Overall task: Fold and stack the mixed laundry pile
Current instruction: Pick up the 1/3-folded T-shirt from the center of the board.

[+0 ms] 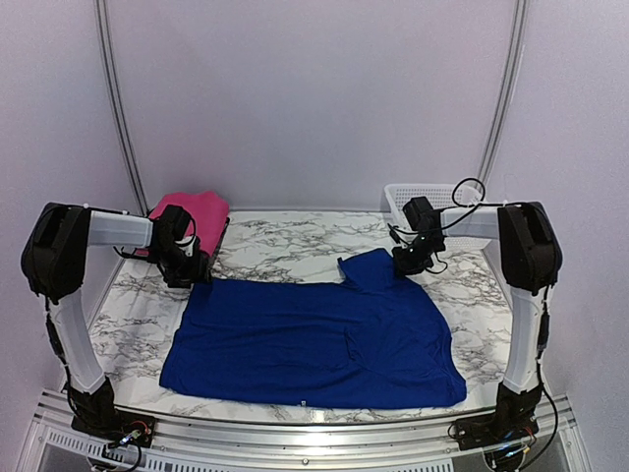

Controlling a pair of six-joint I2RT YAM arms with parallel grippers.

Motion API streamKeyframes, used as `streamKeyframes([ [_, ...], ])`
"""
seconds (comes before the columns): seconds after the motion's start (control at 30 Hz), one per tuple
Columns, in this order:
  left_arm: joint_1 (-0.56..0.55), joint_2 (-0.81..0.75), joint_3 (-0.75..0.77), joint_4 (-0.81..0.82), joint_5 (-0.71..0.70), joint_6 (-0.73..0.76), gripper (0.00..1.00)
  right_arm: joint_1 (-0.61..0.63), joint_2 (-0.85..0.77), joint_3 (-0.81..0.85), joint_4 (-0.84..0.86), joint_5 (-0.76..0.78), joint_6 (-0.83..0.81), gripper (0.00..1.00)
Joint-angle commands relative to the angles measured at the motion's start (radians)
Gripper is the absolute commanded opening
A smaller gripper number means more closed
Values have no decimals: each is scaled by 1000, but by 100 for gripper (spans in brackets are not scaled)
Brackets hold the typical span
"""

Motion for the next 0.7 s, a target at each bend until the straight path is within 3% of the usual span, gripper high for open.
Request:
streamKeyframes([
  [0.0,2,32,-11,-4,-23,43,69,15,49,20,-13,-17,-4,8],
  [0.07,2,38,-8,3,-41,56,68,15,50,24,-12,-12,-5,0],
  [0.2,4,62,23,5,-106,68,67,14,66,43,-16,-2,-8,0],
  [0.33,4,91,64,13,-74,57,63,13,76,78,-20,15,-4,0],
  [0.67,5,130,89,18,-16,64,24,10,63,141,-44,15,12,0],
])
